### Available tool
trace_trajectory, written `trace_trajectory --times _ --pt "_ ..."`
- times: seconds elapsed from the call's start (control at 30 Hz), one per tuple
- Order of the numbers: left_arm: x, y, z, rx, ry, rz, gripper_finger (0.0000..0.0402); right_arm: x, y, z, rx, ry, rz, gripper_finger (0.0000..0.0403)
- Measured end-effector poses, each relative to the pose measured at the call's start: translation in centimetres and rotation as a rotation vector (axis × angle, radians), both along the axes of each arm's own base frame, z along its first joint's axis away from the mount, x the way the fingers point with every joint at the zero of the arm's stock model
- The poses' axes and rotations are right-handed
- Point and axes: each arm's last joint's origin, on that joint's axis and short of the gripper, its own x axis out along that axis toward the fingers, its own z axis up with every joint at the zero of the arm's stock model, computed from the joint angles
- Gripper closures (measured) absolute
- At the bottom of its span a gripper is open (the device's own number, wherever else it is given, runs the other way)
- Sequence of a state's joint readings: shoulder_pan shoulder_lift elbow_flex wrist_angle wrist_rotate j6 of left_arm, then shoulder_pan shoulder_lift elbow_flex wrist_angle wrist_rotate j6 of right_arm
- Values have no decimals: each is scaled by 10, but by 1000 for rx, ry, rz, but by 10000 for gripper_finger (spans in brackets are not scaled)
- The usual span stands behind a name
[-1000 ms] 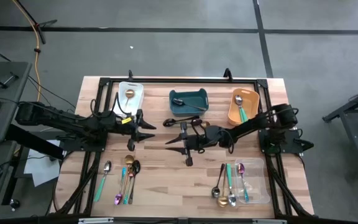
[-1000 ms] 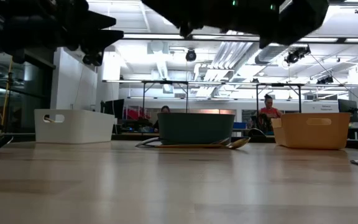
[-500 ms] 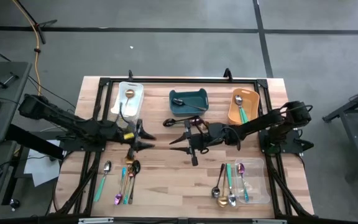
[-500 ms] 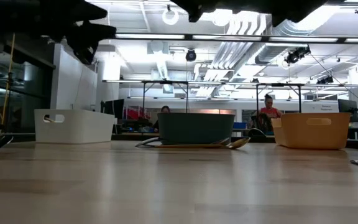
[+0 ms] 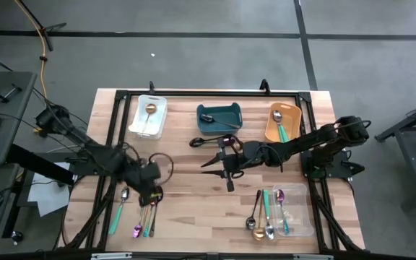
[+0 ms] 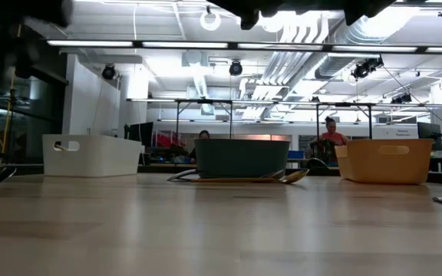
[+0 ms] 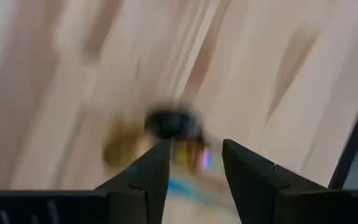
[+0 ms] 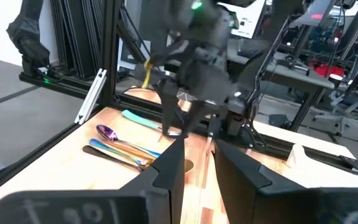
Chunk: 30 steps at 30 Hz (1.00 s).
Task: Sort silverware by color (type)
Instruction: Put the light green spoon into the orange bin
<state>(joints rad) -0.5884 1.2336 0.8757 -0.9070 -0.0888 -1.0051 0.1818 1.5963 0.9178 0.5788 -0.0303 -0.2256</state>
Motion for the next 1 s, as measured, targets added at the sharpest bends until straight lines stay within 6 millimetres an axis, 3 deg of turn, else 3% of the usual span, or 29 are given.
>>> trace_trajectory --times 0.23,0.37,0.57,1.0 --pt "-20 -29 -43 -16 583 77 338 0 0 -2 -3 18 0 320" --pt "-27 -44 -59 -20 749 59 392 0 0 -2 -4 20 0 320" --pt "-31 -55 -75 3 836 40 400 0 0 -2 1 22 -1 320" --pt "-23 -70 -95 -91 821 -114 401 0 0 -3 14 31 -2 320"
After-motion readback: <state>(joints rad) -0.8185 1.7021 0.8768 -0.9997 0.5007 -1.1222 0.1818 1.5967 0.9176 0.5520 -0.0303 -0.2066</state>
